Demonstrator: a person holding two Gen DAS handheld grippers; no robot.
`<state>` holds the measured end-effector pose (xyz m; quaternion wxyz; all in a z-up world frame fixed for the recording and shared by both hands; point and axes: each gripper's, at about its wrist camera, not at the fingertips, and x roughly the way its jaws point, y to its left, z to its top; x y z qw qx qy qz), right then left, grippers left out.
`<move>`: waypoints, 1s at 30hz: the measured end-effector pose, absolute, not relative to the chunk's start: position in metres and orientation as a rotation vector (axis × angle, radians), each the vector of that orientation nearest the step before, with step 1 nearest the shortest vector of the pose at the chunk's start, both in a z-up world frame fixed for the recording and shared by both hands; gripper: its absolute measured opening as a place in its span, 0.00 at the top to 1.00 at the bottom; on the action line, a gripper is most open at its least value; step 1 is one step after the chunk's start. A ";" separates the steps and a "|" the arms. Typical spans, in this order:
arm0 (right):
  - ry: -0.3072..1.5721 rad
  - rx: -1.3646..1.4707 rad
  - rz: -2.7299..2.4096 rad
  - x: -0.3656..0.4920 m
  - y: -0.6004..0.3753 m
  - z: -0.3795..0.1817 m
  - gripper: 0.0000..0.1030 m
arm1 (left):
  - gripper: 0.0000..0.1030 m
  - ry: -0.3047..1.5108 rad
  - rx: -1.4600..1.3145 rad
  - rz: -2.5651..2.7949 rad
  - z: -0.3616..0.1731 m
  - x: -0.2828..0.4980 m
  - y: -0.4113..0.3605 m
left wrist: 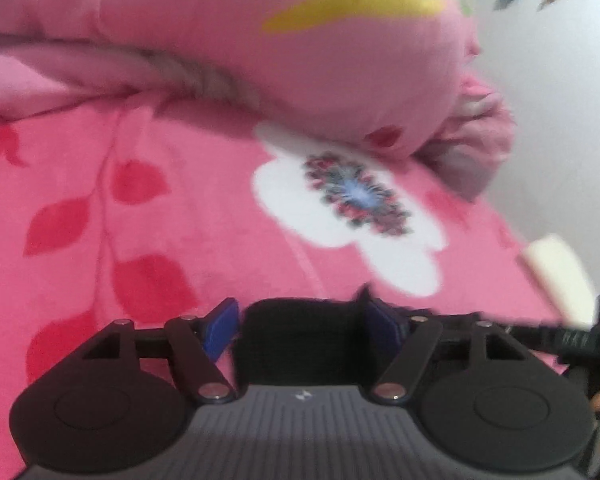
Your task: Fold clothes
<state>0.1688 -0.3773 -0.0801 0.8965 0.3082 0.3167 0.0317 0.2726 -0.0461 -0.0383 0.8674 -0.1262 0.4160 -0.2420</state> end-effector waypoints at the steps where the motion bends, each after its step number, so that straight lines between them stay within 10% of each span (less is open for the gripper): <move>1: 0.641 0.598 -0.046 0.162 -0.382 -0.073 0.85 | 0.39 0.875 -0.310 -0.477 -0.034 0.273 -0.038; 10: 0.589 0.577 0.123 0.038 -0.381 -0.015 0.81 | 0.30 0.786 -0.334 -0.513 0.048 0.181 0.024; 30: 0.618 0.272 0.178 -0.062 -0.270 -0.032 0.79 | 0.28 0.787 -0.034 -0.651 0.023 0.008 -0.002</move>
